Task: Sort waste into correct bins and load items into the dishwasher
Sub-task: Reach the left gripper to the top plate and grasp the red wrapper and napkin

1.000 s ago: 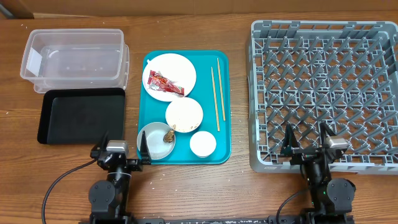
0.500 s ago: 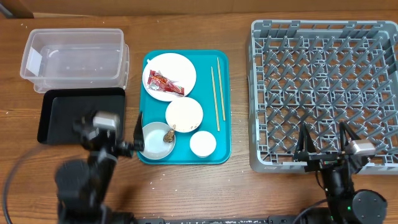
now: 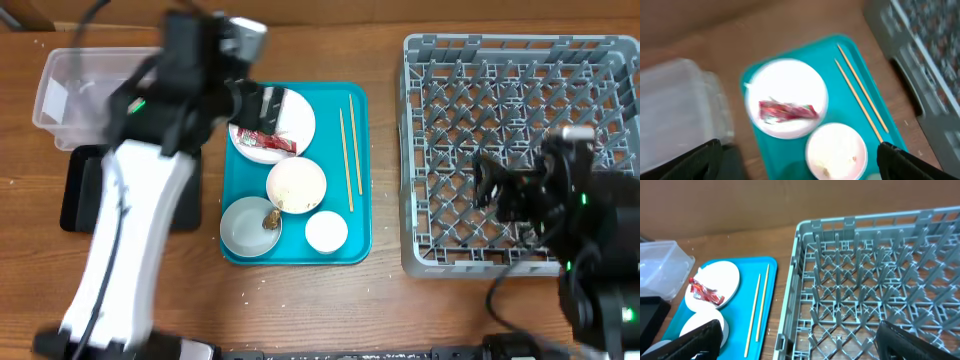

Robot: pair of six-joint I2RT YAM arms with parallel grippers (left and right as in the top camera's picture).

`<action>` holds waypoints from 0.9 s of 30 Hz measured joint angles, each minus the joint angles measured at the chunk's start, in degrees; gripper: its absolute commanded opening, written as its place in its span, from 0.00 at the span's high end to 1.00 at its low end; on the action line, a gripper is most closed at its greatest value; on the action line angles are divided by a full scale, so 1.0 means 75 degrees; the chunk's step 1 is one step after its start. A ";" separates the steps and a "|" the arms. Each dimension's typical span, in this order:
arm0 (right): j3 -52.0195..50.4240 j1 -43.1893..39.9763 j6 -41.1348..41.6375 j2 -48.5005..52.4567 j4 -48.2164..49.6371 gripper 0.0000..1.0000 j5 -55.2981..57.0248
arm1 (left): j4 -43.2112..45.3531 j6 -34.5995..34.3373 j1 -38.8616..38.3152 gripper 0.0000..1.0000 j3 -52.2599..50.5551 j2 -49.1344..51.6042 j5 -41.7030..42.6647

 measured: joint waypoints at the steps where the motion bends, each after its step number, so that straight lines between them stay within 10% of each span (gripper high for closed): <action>1: 0.0137 0.0000 0.0003 0.0326 -0.0050 0.00 -0.0029 | -0.0076 0.0000 -0.0114 0.00 0.0102 0.0356 0.0085; 11: 0.0178 0.0000 0.0006 0.1096 -0.0612 0.00 -0.0315 | 0.0446 -0.0277 -0.0195 0.10 0.0128 0.2212 0.1451; 18: 0.0178 0.0000 0.0009 0.1096 -0.0842 0.00 -0.0440 | 0.0632 -0.3118 0.0527 0.10 0.0187 0.2996 0.0099; 27: 0.0178 0.0000 0.0009 0.1169 -0.1000 0.00 -0.0501 | 0.0903 -0.3949 0.0498 0.11 0.0198 0.4954 -0.0379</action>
